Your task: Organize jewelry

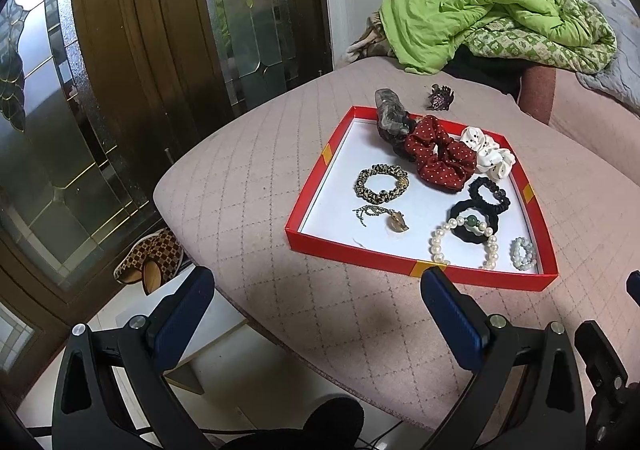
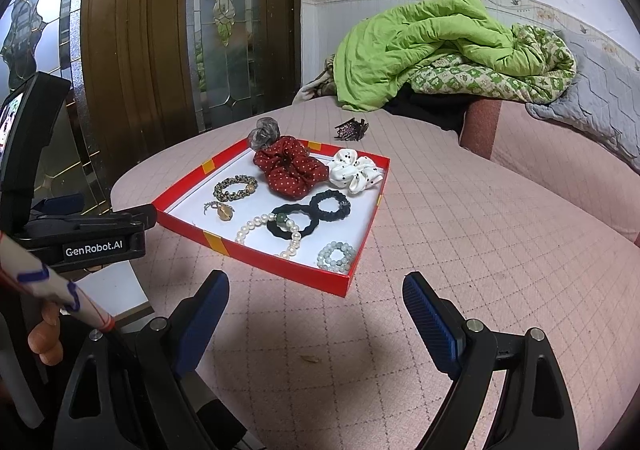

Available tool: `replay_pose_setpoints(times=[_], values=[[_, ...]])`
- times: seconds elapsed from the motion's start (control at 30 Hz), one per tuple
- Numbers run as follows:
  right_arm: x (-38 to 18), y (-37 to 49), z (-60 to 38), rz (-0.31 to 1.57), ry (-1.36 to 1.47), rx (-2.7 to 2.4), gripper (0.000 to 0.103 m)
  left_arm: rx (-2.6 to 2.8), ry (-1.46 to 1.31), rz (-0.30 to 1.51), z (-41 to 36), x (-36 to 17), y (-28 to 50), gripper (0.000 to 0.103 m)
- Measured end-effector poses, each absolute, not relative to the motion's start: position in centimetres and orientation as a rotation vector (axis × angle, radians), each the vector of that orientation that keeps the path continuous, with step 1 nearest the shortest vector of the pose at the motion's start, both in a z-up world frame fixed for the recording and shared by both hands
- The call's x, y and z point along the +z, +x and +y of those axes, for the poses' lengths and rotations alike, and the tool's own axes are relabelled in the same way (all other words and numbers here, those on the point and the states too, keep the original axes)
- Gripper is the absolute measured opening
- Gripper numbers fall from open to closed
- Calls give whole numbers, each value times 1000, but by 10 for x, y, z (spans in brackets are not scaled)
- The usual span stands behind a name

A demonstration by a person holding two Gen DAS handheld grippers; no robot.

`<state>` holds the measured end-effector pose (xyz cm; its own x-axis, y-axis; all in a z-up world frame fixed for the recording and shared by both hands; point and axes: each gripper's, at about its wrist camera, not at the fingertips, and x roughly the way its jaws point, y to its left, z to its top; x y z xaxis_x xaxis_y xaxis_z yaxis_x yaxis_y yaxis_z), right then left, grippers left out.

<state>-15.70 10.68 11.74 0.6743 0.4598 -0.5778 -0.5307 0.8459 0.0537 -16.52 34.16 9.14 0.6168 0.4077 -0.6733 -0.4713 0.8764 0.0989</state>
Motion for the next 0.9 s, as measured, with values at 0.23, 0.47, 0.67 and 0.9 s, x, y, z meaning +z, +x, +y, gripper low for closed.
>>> replay_pose_setpoints(times=[0.23,0.47,0.67,0.9], values=[[117,-157,106,617,-124,559,92,504,-84,753,340,91,-164,103],[117,-157,106,617,-125,559,92,504,-83,754,340,91,-164,103],[117,-157,105,615,-123,560,92,505,-84,755,341,91,-164,103],[117,-157,105,616,-124,560,92,508,-83,755,341,91,-165,103]])
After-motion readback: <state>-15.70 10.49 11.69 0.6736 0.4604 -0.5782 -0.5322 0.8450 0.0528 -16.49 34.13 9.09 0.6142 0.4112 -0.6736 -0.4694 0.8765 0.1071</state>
